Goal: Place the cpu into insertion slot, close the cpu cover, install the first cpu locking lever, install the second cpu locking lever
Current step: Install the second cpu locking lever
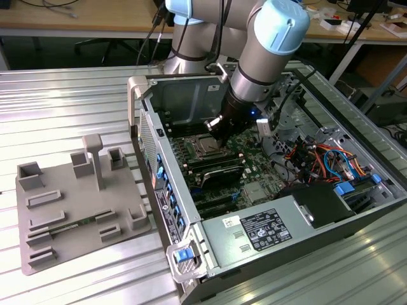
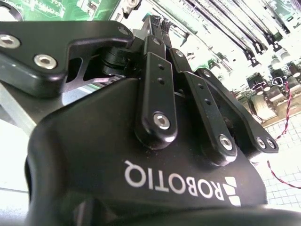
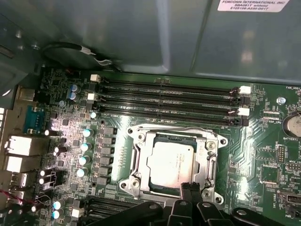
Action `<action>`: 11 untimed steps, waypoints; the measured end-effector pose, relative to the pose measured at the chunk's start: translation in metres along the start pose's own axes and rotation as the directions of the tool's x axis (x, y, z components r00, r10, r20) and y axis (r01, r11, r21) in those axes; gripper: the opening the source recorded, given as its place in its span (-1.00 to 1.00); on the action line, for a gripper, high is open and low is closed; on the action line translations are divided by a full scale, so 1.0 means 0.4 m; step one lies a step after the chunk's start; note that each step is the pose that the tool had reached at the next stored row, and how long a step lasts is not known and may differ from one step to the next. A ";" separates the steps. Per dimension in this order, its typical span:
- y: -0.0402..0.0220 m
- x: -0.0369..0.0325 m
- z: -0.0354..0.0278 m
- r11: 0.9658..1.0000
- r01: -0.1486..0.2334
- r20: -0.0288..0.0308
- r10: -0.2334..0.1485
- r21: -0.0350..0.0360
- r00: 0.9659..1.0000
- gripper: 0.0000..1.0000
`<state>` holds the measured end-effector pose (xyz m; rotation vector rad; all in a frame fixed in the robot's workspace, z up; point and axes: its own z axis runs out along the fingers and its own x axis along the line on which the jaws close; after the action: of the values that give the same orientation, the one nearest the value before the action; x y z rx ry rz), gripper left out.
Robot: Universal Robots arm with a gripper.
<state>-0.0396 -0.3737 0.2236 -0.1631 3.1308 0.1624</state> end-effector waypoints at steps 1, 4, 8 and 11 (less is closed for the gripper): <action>-0.002 0.000 0.000 1.000 0.000 0.000 0.000 0.000 1.000 -0.78; -0.005 0.000 -0.001 1.000 0.000 0.000 0.000 0.000 1.000 -0.78; -0.011 -0.001 -0.001 1.000 0.000 0.000 0.000 0.000 1.000 -0.78; -0.013 -0.016 -0.001 1.000 0.000 0.000 0.000 0.000 1.000 -0.78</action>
<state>-0.0329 -0.3781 0.2235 -0.1631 3.1310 0.1623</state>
